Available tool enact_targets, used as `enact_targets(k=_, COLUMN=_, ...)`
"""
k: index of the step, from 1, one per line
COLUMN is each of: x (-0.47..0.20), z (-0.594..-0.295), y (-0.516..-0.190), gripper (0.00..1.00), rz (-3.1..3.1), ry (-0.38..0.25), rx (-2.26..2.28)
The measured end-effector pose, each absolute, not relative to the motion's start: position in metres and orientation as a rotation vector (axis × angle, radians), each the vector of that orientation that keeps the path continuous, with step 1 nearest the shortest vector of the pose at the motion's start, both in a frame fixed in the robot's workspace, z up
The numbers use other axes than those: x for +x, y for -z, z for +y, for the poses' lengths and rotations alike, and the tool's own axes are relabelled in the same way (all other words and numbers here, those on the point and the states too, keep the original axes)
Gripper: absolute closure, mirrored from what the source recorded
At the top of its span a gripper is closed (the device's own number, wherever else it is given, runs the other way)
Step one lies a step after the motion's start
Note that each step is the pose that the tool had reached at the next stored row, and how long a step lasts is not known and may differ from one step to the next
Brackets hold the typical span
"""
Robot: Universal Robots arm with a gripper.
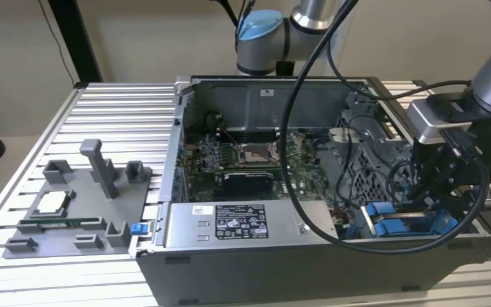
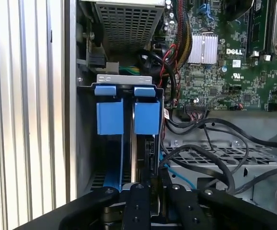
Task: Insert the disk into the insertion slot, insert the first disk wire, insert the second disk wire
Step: 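Insert the first disk wire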
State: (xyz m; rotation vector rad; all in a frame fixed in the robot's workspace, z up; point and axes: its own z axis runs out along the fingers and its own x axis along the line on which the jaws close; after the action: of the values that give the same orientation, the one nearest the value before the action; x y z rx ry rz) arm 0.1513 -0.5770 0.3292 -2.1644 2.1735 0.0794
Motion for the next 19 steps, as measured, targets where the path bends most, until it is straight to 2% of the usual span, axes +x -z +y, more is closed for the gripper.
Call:
enact_targets(k=1, x=0.151, z=-0.577, y=-0.329, gripper=0.00, rz=2.173, ry=-0.080, rx=-2.164)
enact_targets(k=15, x=0.151, z=-0.577, y=-0.370, gripper=0.00, rz=2.174, ry=-0.081, rx=-2.165)
enact_targets(k=19, x=0.151, z=-0.577, y=-0.372, gripper=0.00, rz=2.174, ry=-0.081, rx=-2.165)
